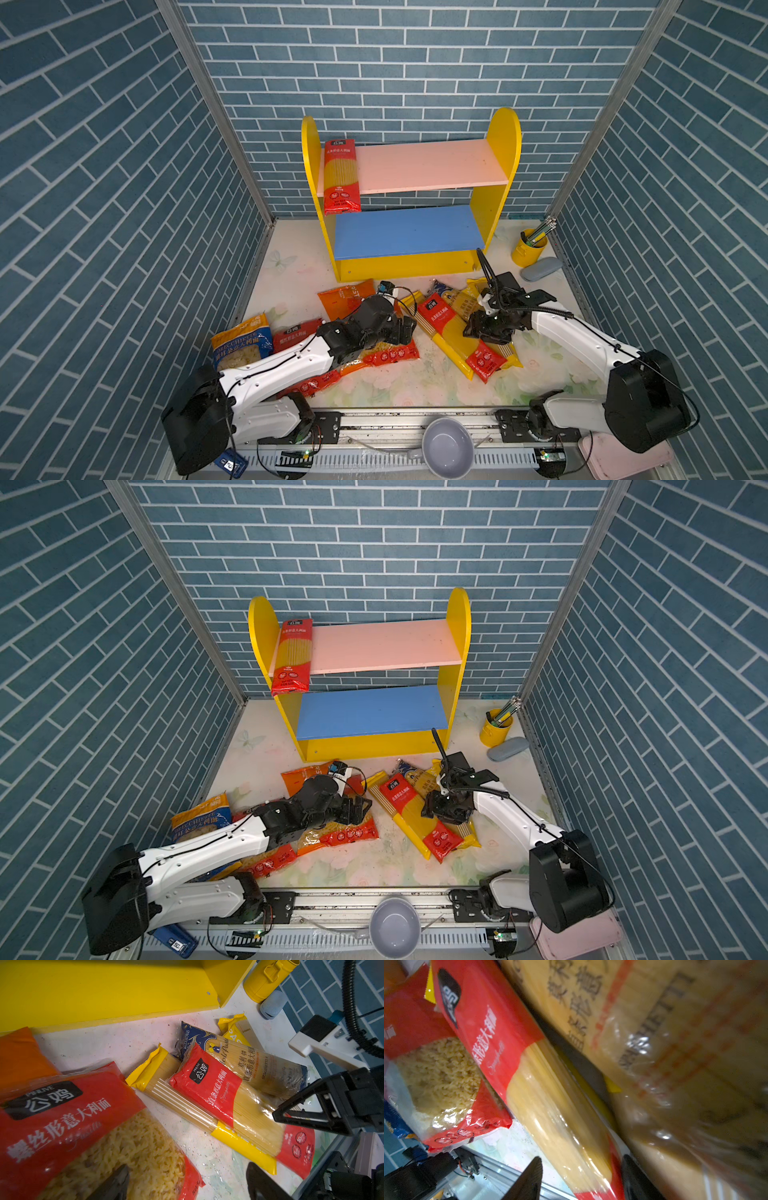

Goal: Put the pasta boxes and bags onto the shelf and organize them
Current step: 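Grasp the second red spaghetti pack with the right gripper while the left gripper approaches, then lift the red spaghetti pack up to the pink top shelf with the right gripper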

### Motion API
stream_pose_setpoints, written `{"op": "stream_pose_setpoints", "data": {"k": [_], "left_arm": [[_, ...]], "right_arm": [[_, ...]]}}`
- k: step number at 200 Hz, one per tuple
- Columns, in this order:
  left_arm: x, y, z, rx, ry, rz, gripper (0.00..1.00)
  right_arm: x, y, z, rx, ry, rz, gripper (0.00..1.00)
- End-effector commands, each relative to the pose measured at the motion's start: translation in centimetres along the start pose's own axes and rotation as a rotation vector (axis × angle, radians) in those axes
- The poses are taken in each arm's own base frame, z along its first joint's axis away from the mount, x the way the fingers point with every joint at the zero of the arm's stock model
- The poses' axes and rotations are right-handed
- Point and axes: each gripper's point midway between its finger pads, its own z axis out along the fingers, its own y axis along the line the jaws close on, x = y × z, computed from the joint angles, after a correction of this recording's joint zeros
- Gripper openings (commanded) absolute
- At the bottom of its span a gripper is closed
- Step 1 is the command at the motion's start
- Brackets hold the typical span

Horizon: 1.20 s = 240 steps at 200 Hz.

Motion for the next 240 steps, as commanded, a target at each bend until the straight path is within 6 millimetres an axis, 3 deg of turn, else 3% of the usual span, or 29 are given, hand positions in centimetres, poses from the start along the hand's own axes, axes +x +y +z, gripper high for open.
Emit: {"op": "stream_pose_setpoints", "data": {"k": [1, 50, 78, 131, 158, 240], "left_arm": [[-0.6, -1.1, 0.9, 0.048, -0.025, -0.004, 0.88], [-0.2, -1.9, 2.4, 0.083, -0.011, -0.026, 0.87], [-0.5, -2.0, 2.3, 0.087, -0.025, -0.031, 0.87], [-2.2, -3.0, 1.0, 0.134, -0.078, -0.054, 0.88], [-4.1, -3.5, -0.6, 0.181, -0.139, -0.081, 0.89], [-6.9, -3.8, -3.8, 0.219, -0.25, -0.132, 0.9]], "right_arm": [[1.3, 0.1, 1.4, -0.036, 0.083, 0.002, 0.61], [0.3, 1.2, 4.1, -0.125, 0.126, -0.036, 0.55], [-0.1, 1.9, 5.0, -0.177, 0.136, -0.023, 0.4], [-0.9, 5.5, 2.5, -0.354, 0.072, -0.017, 0.17], [-1.4, 7.1, 0.7, -0.425, 0.029, -0.016, 0.11], [-2.9, 10.2, -4.6, -0.527, -0.139, -0.078, 0.0]]}}
